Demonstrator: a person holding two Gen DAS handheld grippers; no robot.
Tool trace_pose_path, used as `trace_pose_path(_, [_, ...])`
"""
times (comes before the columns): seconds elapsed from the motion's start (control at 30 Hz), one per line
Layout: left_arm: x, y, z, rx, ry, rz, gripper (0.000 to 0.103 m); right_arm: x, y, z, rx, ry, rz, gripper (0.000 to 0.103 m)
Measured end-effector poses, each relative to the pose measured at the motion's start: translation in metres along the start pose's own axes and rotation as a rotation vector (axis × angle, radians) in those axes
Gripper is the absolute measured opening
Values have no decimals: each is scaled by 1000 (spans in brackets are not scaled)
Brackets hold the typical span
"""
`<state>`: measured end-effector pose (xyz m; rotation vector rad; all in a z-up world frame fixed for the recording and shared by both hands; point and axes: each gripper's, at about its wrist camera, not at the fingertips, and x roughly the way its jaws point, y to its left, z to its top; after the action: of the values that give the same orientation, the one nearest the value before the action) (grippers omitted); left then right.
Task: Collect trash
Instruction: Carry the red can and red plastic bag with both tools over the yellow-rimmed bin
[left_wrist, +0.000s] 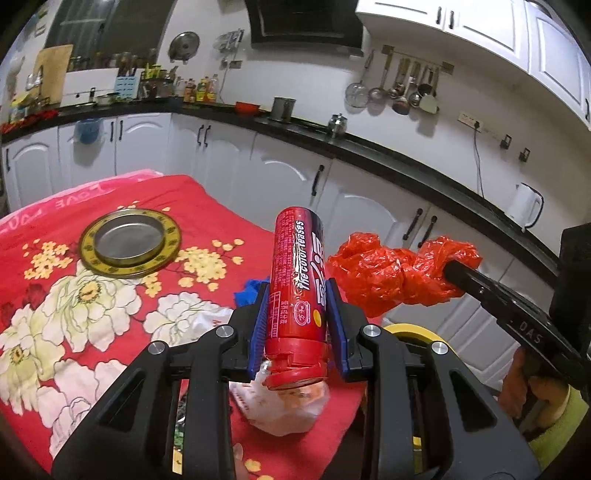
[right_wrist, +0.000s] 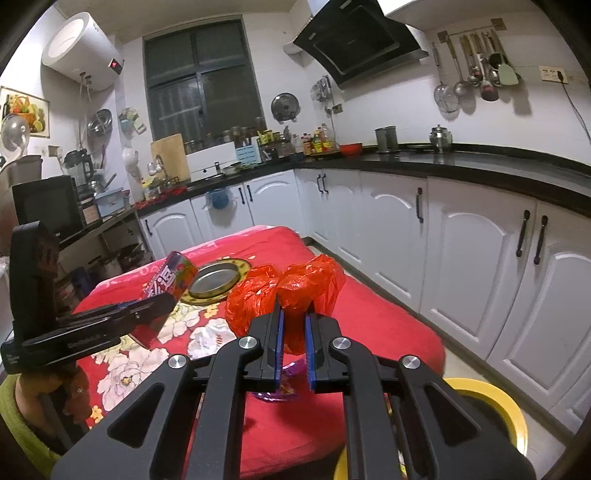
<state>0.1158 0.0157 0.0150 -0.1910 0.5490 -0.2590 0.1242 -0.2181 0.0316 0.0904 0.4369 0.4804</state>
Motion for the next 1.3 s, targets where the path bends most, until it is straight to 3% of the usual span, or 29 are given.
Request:
trace_pose_path(0.67, [12, -43, -16, 43, 36, -77, 23, -37, -47, -23, 22, 13, -116, 9])
trace_pose_path(1.3, [45, -111, -37, 132, 117, -174, 23, -67, -97, -52, 66, 49, -224, 9])
